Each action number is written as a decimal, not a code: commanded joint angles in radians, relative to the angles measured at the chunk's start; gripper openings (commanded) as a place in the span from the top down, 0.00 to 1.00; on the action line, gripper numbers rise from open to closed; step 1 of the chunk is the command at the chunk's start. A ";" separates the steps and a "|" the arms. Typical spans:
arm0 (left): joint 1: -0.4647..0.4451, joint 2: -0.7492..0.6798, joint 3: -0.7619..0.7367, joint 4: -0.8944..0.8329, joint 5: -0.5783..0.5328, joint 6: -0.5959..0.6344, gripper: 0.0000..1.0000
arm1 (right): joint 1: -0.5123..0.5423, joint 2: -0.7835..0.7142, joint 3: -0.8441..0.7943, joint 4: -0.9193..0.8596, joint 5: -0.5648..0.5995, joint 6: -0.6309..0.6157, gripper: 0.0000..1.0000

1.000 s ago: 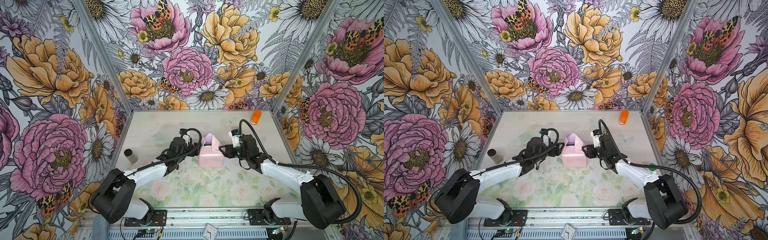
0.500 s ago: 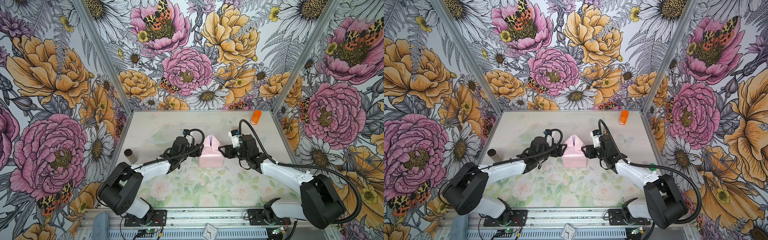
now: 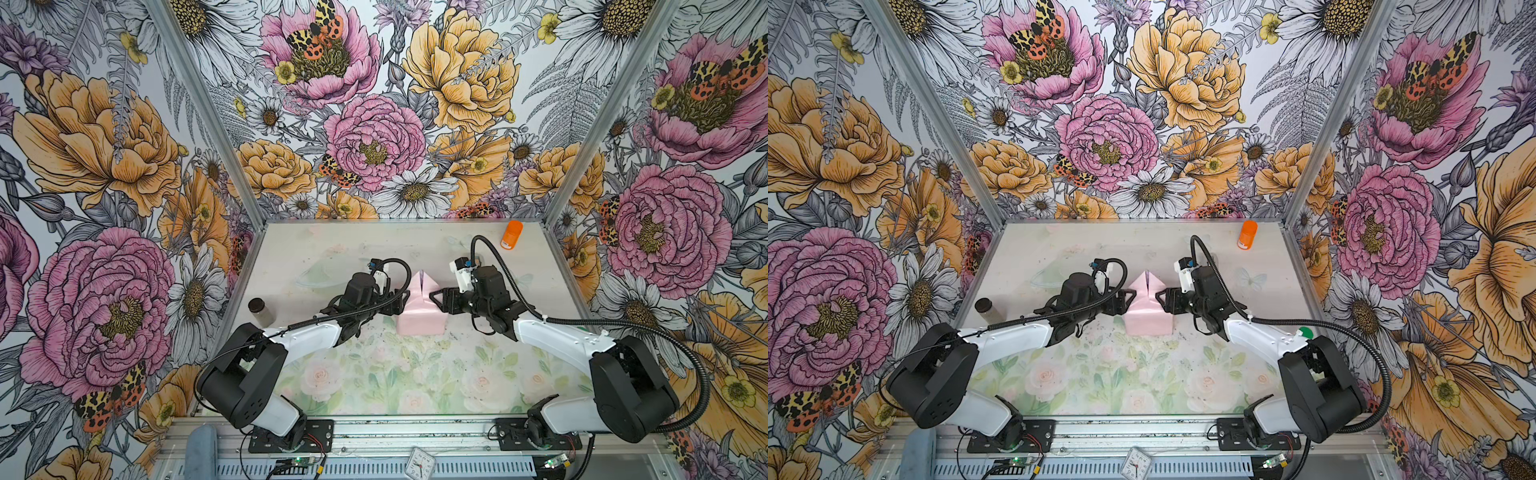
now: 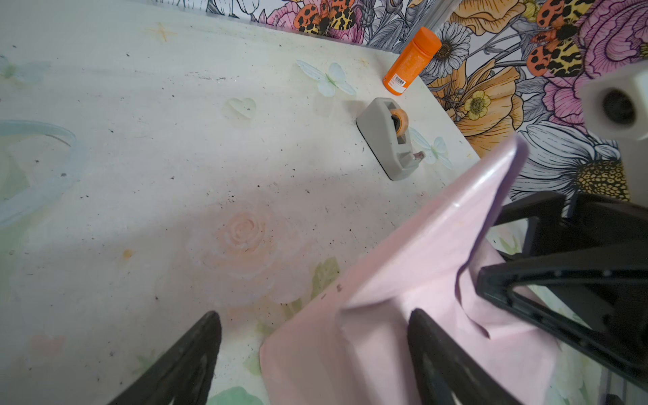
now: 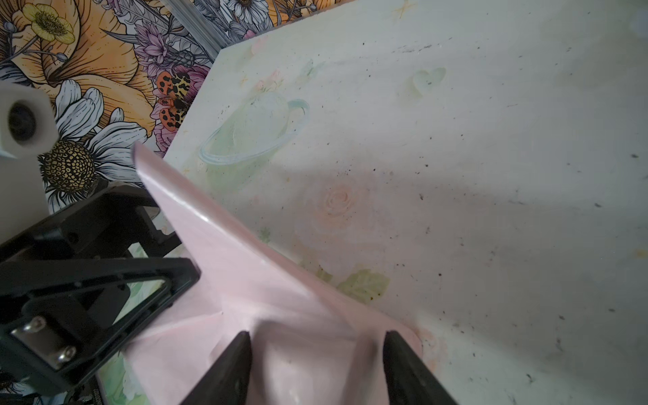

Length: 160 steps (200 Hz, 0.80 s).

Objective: Wrap the gift box in paper

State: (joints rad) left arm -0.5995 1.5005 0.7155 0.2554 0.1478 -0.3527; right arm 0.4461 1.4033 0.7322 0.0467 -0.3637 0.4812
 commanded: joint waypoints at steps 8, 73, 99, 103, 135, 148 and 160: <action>0.035 0.029 0.028 0.004 0.081 0.072 0.17 | 0.005 0.020 0.017 -0.022 -0.010 -0.001 0.42; 0.042 0.115 0.053 -0.010 0.191 0.131 0.20 | 0.005 0.037 0.023 0.093 -0.086 0.076 0.36; 0.040 0.121 0.045 -0.032 0.185 0.147 0.20 | 0.007 0.049 0.026 0.107 -0.093 0.094 0.35; 0.040 0.120 0.043 -0.037 0.184 0.150 0.20 | 0.006 0.051 0.027 0.107 -0.096 0.096 0.35; 0.037 0.112 0.037 -0.061 0.155 0.165 0.20 | 0.009 0.071 0.044 0.107 -0.114 0.103 0.33; 0.036 0.109 0.036 -0.066 0.141 0.166 0.20 | 0.012 0.083 0.053 0.106 -0.121 0.106 0.32; 0.036 0.108 0.035 -0.070 0.136 0.166 0.19 | 0.015 0.091 0.061 0.105 -0.124 0.110 0.31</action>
State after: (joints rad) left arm -0.5587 1.5921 0.7727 0.3008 0.3000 -0.2314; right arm 0.4438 1.4643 0.7517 0.1173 -0.4164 0.5697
